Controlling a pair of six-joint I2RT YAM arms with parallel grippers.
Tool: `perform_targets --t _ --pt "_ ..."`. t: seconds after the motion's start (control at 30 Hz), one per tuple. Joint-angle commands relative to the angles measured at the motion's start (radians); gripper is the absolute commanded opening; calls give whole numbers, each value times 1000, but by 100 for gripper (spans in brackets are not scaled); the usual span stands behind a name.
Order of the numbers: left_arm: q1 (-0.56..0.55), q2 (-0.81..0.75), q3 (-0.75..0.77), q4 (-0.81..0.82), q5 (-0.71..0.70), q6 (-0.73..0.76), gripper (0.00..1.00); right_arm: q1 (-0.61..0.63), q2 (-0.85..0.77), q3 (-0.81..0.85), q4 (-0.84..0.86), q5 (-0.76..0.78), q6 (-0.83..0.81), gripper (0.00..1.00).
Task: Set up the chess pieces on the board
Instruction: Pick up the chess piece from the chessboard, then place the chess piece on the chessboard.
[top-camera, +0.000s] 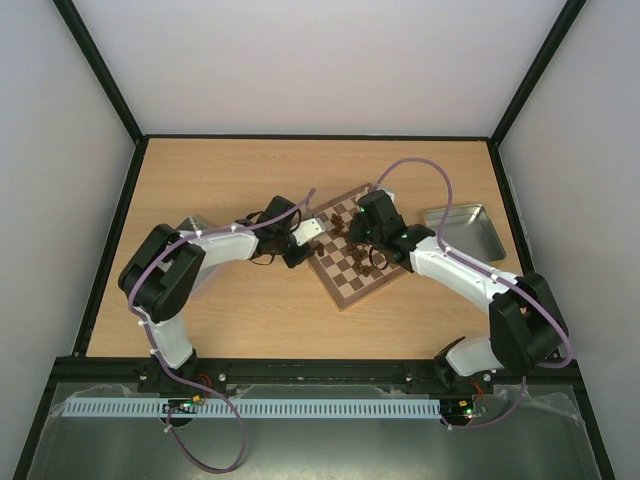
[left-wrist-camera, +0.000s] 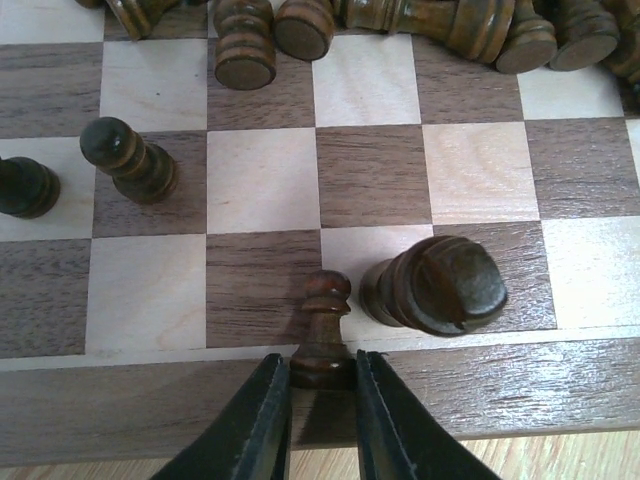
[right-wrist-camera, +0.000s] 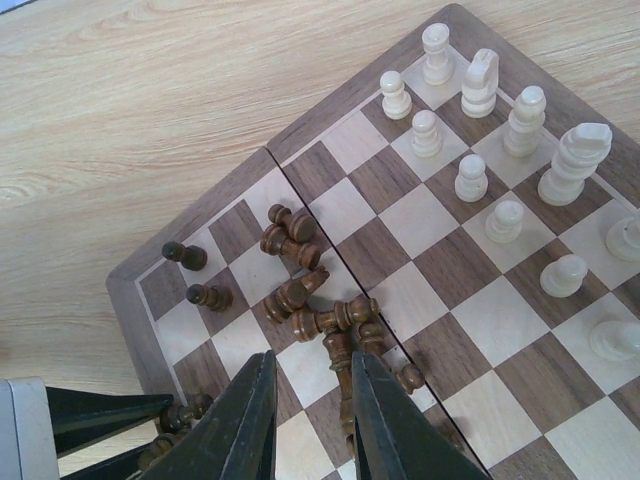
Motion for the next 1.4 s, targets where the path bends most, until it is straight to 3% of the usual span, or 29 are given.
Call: perform_targets --t 0.0,0.27,0.57,1.07,1.2,1.37 --pt "-6 0 20 -38 0 25 18 -5 -27 -10 -18 25 -2 20" --pt "4 -99 -41 26 29 -12 13 -6 -43 -24 -5 -16 2 20" --pt "47 -189 -111 137 57 -105 13 -5 -56 -37 51 -167 7 21" --pt "73 -372 -162 254 353 -174 14 -5 -62 -69 318 -572 173 49" --pt "73 -374 -162 252 368 -177 14 -5 -66 -81 360 -609 196 47" --pt "74 -379 -169 263 367 -185 14 -5 -62 -89 366 -629 201 30"
